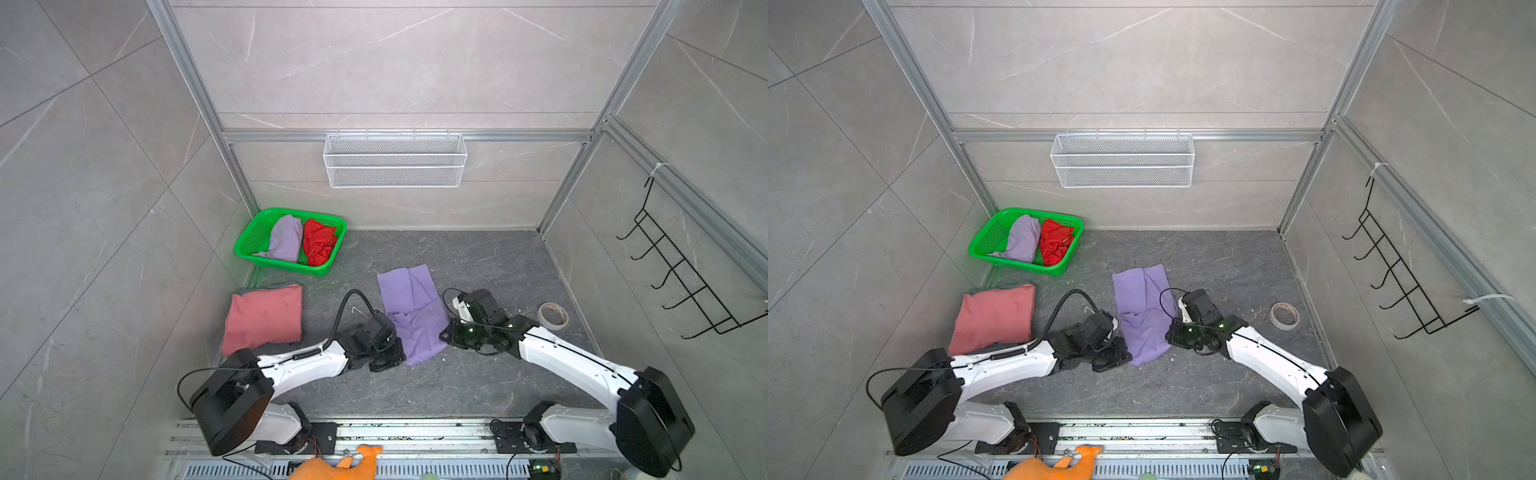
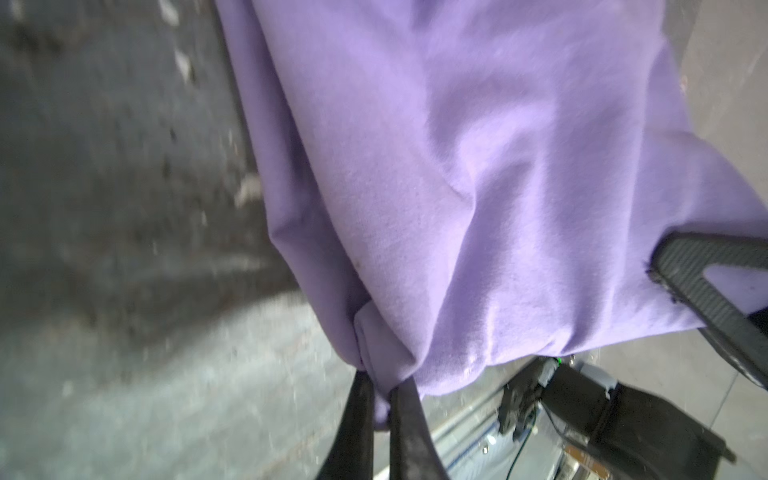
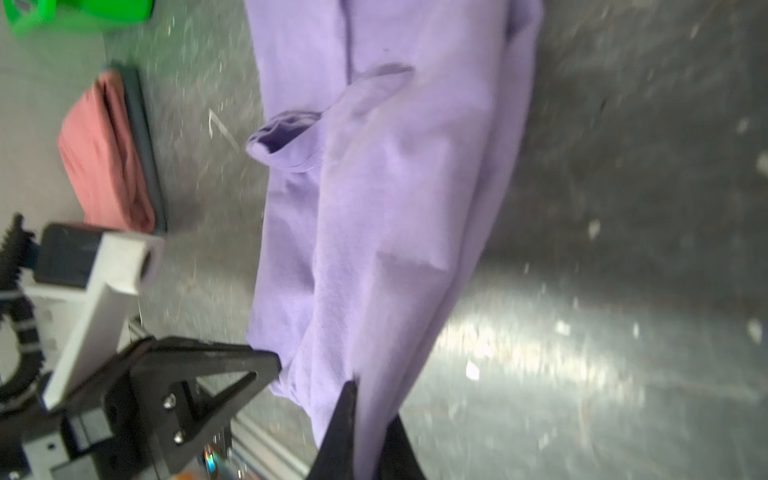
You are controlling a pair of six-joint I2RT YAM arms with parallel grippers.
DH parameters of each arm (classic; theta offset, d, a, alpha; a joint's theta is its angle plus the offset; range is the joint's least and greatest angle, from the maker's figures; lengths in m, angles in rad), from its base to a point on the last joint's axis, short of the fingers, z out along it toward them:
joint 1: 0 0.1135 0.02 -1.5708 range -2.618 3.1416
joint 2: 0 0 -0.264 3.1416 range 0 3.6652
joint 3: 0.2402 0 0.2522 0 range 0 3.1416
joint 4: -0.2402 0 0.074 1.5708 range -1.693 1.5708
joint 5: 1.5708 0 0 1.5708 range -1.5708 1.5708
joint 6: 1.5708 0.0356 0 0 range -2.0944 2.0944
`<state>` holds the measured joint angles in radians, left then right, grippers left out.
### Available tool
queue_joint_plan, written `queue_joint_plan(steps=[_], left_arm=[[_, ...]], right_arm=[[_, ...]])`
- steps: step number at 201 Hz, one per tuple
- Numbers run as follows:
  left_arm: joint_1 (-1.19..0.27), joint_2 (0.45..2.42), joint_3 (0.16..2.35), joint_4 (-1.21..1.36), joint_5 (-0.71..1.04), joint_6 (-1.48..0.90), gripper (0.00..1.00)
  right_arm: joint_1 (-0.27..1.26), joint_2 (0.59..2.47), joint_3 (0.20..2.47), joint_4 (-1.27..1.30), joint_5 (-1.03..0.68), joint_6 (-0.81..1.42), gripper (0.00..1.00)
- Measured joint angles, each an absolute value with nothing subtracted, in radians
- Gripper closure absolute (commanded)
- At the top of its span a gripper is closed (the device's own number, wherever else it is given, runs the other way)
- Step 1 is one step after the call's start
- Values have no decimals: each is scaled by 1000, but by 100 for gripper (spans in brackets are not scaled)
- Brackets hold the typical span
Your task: Fold and stack the t-shirts
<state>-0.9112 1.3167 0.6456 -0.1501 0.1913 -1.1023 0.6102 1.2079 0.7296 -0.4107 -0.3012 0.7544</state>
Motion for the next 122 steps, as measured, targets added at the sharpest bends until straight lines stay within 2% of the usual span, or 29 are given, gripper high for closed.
queue_joint_plan(steps=[44, 69, 122], left_arm=[[-1012, 1161, 636, -219, 132, -1168, 100], [-1020, 1122, 669, -271, 111, -1160, 100], [-890, 1172, 873, -302, 96, -1010, 100]], right_arm=[[704, 1047, 699, -589, -261, 806, 87], [714, 989, 713, -620, -249, 823, 85], [711, 1121, 851, -530, -193, 850, 84]])
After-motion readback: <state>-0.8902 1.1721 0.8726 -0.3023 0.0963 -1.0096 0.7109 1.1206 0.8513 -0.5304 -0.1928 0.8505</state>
